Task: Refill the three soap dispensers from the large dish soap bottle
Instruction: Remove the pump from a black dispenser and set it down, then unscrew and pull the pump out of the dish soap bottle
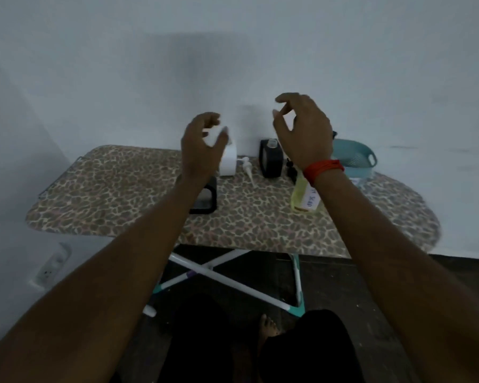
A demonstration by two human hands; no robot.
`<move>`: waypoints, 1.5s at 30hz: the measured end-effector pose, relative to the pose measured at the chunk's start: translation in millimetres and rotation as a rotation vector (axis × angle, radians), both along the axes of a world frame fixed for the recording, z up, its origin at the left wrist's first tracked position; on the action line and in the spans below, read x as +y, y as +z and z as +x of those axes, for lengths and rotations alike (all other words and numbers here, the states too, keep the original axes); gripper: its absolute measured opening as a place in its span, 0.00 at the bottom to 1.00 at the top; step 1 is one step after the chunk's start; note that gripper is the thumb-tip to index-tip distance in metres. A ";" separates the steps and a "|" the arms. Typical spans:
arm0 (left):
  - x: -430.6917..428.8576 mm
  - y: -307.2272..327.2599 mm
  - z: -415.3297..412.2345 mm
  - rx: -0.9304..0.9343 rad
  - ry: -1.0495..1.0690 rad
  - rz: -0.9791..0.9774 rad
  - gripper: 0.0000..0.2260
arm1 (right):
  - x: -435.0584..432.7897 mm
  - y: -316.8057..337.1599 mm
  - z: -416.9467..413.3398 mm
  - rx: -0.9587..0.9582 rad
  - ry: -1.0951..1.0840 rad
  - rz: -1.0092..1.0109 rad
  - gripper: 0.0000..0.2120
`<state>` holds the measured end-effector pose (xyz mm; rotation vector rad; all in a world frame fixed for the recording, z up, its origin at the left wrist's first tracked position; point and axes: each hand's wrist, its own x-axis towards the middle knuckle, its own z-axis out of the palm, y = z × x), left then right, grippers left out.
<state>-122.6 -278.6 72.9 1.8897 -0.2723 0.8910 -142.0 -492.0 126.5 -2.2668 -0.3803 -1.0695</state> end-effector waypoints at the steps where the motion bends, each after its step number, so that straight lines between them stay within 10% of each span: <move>1: -22.0 0.4 -1.6 0.022 -0.075 0.035 0.16 | -16.1 4.1 -3.8 -0.029 -0.047 0.021 0.13; 13: -172.0 -45.7 9.8 0.547 -0.550 0.170 0.50 | -126.3 -42.4 -5.8 0.406 -0.104 0.177 0.33; 35: -186.6 -59.1 25.3 0.483 -0.485 0.152 0.33 | -134.0 -58.9 28.6 0.505 0.058 0.136 0.15; 45: -203.9 -85.6 24.2 0.466 -0.434 0.081 0.29 | -97.6 -77.4 27.9 0.427 -0.382 0.090 0.27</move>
